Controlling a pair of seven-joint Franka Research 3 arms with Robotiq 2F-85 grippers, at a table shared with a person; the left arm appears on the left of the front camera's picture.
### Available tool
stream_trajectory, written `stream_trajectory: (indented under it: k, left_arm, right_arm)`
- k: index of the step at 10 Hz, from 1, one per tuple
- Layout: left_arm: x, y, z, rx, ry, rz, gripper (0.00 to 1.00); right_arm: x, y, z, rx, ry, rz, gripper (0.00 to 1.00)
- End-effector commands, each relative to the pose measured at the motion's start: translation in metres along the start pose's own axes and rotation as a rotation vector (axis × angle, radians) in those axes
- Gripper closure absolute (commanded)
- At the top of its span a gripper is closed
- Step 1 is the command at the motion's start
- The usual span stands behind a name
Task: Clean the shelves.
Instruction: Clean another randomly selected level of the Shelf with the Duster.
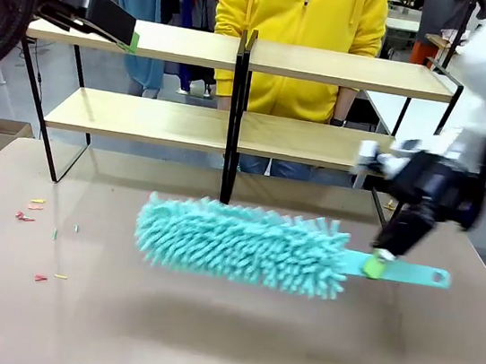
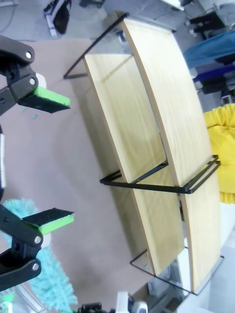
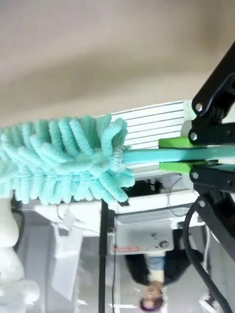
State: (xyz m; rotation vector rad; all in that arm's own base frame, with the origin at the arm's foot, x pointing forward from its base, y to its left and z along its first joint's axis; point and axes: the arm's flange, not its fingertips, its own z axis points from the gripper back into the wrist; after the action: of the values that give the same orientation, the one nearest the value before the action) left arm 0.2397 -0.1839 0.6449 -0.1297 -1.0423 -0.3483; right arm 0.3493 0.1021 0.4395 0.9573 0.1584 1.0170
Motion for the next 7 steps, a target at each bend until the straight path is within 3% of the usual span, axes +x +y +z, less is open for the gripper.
stream_trajectory:
  k: [1, 2, 3, 7]
  left_arm:
    - [-0.003, 0.002, 0.0, 0.003, 0.0, 0.003, 0.0]
    - [-0.003, 0.002, 0.0, 0.003, 0.0, 0.003, 0.0]
    - [-0.003, 0.002, 0.0, 0.003, 0.0, 0.003, 0.0]
    - [-0.003, 0.002, 0.0, 0.003, 0.0, 0.003, 0.0]
  right_arm:
    - [-0.046, 0.035, 0.015, -0.177, -0.197, -0.049, 0.88]
    - [-0.041, 0.028, 0.018, -0.237, -0.26, -0.081, 0.88]
    - [-0.034, 0.02, 0.016, -0.072, -0.099, -0.01, 0.88]
    - [-0.044, 0.024, 0.011, -0.107, -0.132, -0.02, 0.88]
